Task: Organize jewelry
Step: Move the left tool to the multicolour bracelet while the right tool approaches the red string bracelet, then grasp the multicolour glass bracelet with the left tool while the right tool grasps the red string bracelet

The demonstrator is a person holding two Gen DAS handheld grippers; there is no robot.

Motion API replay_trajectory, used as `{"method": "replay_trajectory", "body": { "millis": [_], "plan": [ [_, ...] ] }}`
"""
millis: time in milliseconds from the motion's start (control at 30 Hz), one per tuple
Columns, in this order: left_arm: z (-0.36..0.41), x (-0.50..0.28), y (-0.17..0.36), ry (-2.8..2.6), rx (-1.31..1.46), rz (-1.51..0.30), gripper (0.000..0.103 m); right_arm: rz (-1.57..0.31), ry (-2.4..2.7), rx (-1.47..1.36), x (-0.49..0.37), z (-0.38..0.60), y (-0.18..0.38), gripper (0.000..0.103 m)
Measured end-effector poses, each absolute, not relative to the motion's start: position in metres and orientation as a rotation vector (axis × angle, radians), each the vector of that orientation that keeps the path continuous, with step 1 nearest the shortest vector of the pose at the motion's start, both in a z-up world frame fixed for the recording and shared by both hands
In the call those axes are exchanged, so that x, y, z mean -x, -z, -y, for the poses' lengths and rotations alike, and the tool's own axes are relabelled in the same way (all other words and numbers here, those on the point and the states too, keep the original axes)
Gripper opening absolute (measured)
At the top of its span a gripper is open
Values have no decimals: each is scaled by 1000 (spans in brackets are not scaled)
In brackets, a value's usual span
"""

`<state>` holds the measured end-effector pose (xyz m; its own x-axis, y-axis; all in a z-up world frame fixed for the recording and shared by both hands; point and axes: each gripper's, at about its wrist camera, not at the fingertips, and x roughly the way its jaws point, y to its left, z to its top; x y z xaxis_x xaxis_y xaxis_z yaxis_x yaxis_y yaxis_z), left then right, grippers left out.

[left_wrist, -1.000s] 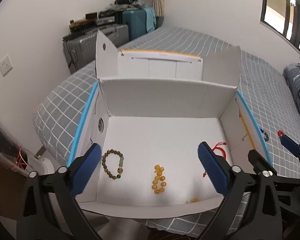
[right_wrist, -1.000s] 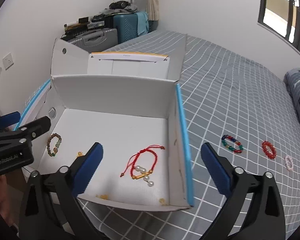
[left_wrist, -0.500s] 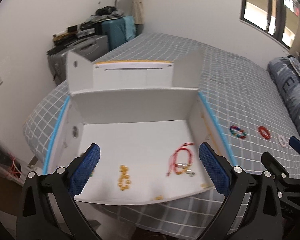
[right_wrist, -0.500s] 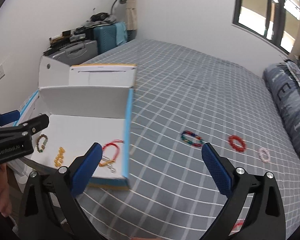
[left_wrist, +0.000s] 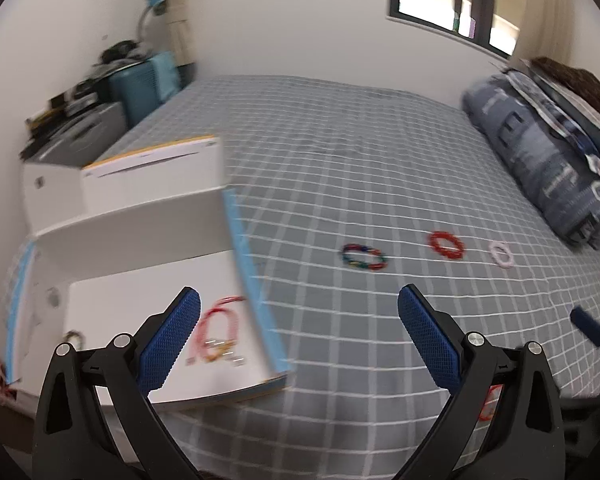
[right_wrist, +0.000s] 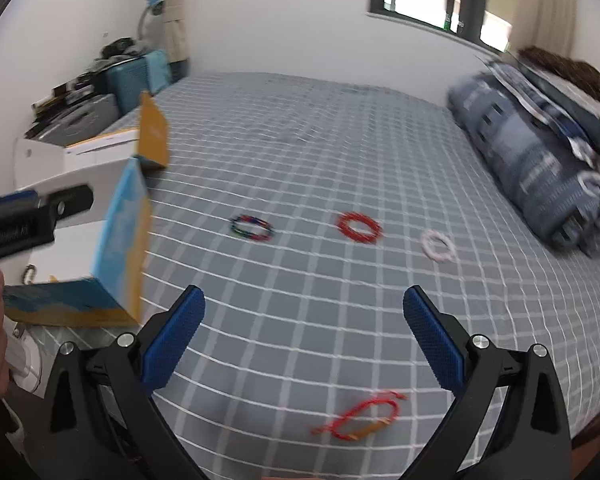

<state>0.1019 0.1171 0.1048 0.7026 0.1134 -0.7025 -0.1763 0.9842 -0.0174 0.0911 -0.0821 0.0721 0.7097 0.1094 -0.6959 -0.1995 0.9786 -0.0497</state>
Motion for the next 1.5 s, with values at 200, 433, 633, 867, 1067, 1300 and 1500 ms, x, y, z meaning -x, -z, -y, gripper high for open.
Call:
{"method": "replay_trajectory", "body": {
  "millis": [200, 433, 633, 867, 1067, 1300, 1500],
  "plan": [
    [-65, -151, -79, -80, 56, -822, 97, -843, -119, 93, -101, 130, -26, 95],
    [-45, -198, -37, -66, 54, -886, 97, -929, -88, 79, -104, 158, 23, 95],
    [-47, -240, -5, -93, 59, -926, 97, -967, -100, 47, -100, 170, 44, 95],
    [-53, -281, 30, -123, 46, -955, 97, -1016, -126, 33, -97, 174, 64, 95],
    [-63, -303, 55, -139, 62, -972, 97, -1039, -166, 10, -95, 174, 69, 95],
    [-72, -313, 78, -165, 80, -1010, 96, -1054, -198, 30, -92, 162, 77, 95],
    [-71, -316, 87, -163, 66, -1025, 88, -1063, -189, 42, -94, 159, 84, 95]
  ]
}}
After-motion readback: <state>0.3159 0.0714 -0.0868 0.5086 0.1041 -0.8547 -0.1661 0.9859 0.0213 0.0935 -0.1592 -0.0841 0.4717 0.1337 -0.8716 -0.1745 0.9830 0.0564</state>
